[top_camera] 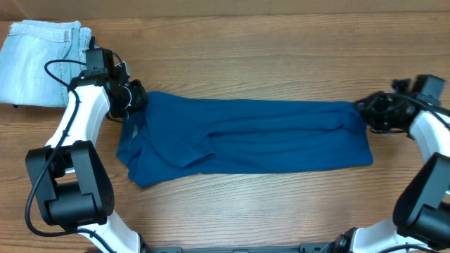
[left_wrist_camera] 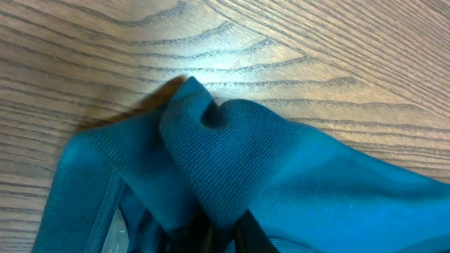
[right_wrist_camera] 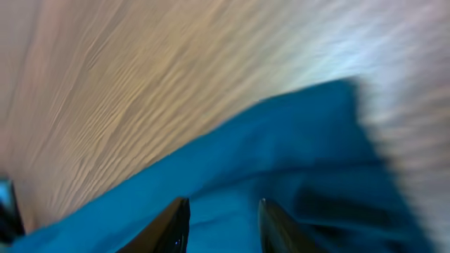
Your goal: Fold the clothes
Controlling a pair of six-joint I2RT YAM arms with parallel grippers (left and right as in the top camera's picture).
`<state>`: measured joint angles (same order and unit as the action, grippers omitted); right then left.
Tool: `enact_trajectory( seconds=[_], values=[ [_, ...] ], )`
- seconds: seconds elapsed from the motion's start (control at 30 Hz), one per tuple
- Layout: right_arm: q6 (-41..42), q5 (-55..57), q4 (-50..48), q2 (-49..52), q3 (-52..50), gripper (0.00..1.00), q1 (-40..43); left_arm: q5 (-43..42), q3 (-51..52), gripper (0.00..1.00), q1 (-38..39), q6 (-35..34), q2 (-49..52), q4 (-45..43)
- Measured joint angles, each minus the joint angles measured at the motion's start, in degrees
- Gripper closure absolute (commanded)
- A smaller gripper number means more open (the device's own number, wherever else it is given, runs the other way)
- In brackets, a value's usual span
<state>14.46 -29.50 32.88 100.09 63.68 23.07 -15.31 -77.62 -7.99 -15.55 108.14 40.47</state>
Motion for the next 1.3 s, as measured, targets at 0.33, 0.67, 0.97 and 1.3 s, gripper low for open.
enact_trajectory(
  seconds=[0.33,0.67,0.97,1.3],
  values=[
    [-0.4,1.5,-8.5,4.0,0.1,0.70,-10.8,-1.4,0.0,0.85,0.0,0.0,0.0,0.0],
    [0.5,4.2,-2.5,6.9,0.1,0.74,-10.7,-5.1,-9.6,0.75,0.0,1.7,0.0,7.0],
    [0.4,6.4,5.9,6.9,0.1,0.73,-10.7,-5.7,-19.2,0.74,1.4,4.0,-3.7,14.4],
    [-0.7,7.1,18.4,-4.9,0.1,0.74,-10.7,-5.8,-19.3,0.73,9.1,8.4,-8.2,16.8]
  ],
)
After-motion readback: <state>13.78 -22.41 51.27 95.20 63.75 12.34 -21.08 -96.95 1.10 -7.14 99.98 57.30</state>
